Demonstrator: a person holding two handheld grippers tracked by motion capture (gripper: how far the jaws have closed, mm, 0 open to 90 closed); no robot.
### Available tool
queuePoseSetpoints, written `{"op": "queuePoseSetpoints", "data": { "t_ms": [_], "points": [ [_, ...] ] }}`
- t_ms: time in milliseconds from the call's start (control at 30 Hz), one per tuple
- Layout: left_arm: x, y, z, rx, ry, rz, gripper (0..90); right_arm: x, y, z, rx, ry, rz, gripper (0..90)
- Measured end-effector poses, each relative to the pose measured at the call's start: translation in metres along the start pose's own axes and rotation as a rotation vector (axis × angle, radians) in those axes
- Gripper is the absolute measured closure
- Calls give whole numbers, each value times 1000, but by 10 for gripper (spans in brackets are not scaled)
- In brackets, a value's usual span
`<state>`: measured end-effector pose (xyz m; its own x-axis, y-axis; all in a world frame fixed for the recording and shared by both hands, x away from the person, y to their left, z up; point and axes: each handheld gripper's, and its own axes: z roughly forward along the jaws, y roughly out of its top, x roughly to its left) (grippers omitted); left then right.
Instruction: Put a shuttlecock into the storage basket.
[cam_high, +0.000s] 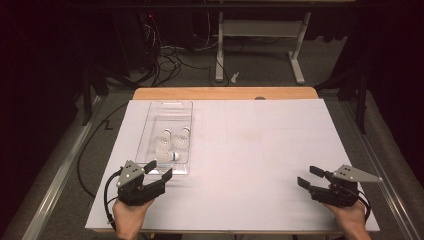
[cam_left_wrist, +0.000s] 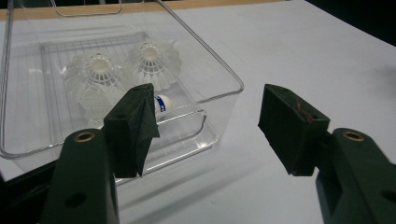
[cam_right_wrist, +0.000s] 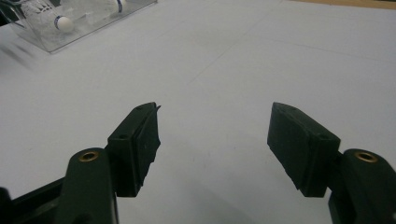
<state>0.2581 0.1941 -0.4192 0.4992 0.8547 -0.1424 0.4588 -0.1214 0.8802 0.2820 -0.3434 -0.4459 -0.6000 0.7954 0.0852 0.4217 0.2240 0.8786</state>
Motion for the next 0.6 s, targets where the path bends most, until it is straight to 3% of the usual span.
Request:
{"op": "queuePoseSetpoints", "data": {
  "t_ms": [600],
  "points": [
    [1,-10,3,26,15,-2,371,0,0,-1,-2,-2,0,343]
  ]
}}
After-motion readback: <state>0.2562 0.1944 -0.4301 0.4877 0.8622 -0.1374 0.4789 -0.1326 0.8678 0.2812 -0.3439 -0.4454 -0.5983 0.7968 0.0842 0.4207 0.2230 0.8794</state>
